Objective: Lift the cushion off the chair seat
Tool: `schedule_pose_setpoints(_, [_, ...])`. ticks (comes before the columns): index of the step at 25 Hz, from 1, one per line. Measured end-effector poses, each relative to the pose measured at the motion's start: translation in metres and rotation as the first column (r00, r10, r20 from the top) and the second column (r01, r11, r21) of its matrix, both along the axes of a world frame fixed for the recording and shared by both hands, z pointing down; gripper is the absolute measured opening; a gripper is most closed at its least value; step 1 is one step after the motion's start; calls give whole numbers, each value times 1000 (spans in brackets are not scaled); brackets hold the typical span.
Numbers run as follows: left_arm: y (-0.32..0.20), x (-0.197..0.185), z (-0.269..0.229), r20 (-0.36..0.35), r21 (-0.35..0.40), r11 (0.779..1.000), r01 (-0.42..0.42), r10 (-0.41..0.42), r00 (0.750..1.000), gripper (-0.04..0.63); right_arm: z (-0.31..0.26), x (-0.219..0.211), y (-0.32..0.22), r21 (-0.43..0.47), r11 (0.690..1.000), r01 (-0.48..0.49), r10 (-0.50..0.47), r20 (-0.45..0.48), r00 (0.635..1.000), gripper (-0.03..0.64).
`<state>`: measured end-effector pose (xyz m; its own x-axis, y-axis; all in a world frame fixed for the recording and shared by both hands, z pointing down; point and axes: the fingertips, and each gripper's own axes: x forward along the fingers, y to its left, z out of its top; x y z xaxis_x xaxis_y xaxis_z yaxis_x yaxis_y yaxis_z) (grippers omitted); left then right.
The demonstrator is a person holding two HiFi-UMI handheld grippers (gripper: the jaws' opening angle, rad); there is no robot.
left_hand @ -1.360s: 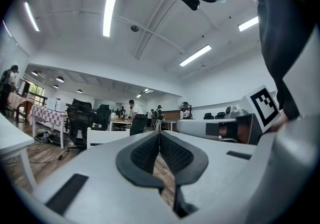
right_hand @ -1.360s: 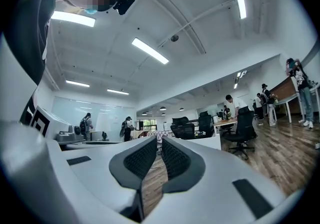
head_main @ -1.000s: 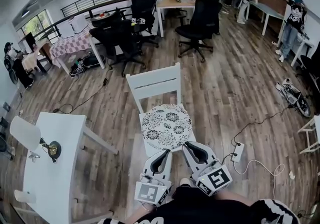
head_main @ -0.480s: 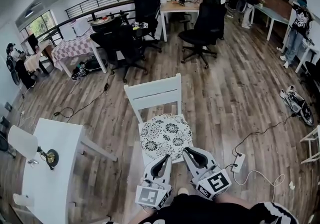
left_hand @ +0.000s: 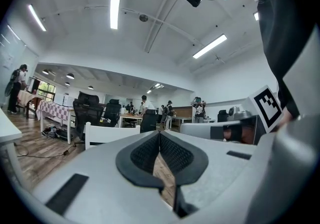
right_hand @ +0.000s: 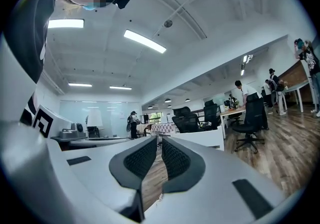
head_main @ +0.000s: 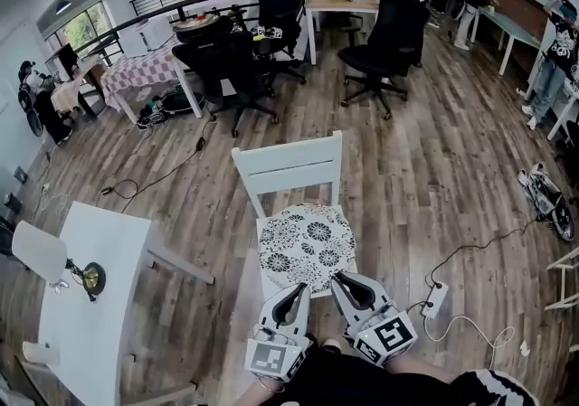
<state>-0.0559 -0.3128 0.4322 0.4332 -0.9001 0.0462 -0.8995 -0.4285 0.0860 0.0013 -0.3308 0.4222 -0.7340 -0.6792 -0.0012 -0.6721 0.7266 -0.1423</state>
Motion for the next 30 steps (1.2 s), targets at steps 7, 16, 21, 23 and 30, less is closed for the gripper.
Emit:
schedule_pose_setpoints(7, [-30, -8, 17, -16, -38, 999, -25, 25, 1000, 5, 22, -12, -31, -43, 999, -1, 0, -37, 999, 44])
schedule_pose_setpoints(16, [-81, -38, 30, -15, -47, 998, -41, 40, 999, 6, 65, -37, -85, -90, 995, -30, 20, -110, 994, 46])
schedule_pose_setpoints(21, [-100, -63, 36, -24, -70, 997, -13, 11, 1000, 6, 106, -63, -103, -197, 980, 25, -59, -167, 984, 104])
schedule_pose_setpoints(23, [-107, -71, 39, -24, -85, 996, -8, 6, 1000, 5, 119, -69, -113, -221, 975, 25, -69, -192, 979, 137])
schedule_pose_setpoints(30, [-121, -91, 59, -10, -135, 991, -6, 5, 1000, 6, 168, -82, -142, -286, 958, 12, -99, -290, 952, 143])
